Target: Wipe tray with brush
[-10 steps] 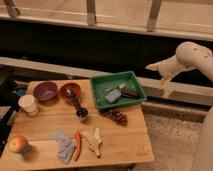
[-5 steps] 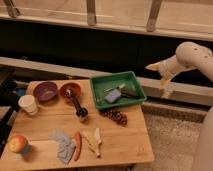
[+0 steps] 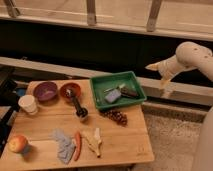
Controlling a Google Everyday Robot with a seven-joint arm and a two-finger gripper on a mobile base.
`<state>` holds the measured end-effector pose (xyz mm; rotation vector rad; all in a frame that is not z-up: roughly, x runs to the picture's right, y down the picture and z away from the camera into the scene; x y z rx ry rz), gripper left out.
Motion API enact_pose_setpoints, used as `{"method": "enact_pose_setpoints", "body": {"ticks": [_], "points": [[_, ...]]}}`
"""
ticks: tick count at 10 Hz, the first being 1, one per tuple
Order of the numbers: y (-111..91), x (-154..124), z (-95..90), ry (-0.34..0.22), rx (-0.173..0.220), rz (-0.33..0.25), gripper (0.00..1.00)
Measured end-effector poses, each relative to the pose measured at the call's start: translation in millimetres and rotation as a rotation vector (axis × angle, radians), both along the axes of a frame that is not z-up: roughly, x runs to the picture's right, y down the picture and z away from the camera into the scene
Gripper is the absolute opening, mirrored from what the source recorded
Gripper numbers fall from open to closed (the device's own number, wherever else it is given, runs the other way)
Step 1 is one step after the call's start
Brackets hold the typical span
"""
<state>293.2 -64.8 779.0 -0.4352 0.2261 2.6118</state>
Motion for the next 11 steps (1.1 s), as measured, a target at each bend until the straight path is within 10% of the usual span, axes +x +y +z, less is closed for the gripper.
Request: {"method": "enact_pose_setpoints", "body": {"ticks": [4,11], "points": [[-5.0,-38.8,4.3,-0.059,0.01,-0.216,0.8],[6.8,-208.4,13.7,-0.268,-0.016,-0.645,0.8]]}}
